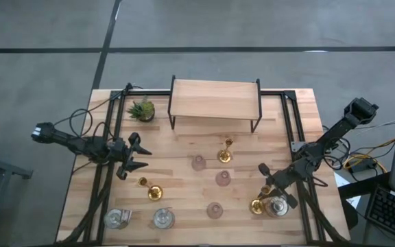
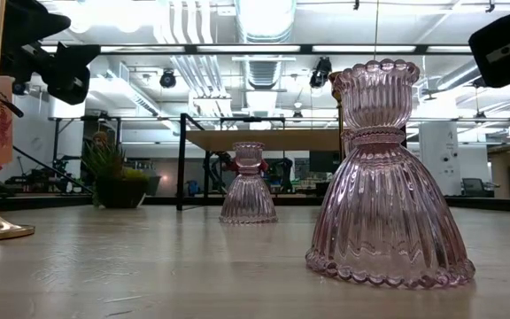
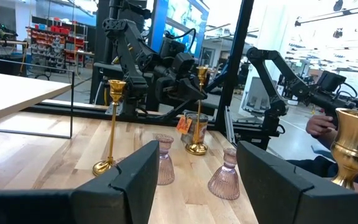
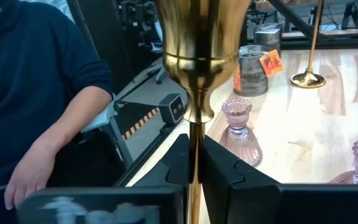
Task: Pick & Place candle stick holders
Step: Put the bottom right gold candle holder on the shelf
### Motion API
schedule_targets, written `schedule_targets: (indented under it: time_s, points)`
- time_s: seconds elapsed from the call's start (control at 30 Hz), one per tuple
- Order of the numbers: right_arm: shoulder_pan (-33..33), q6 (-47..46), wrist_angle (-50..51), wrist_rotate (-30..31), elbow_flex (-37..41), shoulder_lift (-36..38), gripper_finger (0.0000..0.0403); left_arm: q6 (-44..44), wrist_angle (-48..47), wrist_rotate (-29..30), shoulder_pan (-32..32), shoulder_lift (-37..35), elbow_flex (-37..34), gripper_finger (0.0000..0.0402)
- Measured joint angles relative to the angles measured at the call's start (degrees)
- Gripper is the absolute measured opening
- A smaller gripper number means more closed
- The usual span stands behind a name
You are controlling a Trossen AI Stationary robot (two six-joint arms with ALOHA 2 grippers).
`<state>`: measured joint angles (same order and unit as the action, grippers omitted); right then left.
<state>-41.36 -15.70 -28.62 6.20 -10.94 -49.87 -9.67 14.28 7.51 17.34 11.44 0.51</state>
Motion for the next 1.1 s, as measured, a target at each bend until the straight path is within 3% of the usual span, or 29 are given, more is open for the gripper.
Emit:
schedule_targets:
  time_s: [0.43, 0.7, 1.1]
  points:
    - [0.02, 0.98, 0.89, 4.92, -2.72, -0.09, 0.0018, 0.00, 0.00, 0.02, -0.02, 0.00, 0.00, 0.0218]
    - [0.02, 1.49, 13.94, 11.07, -10.12, -0.07, 0.0018, 0.02, 0.00, 0.02, 0.00, 0.00, 0.02, 0.0218]
    - [0.01, 11.97, 16.45, 15.07, -16.95, 0.03, 0.0018, 0.01, 0.00, 0.00, 0.00, 0.00, 0.02, 0.0218]
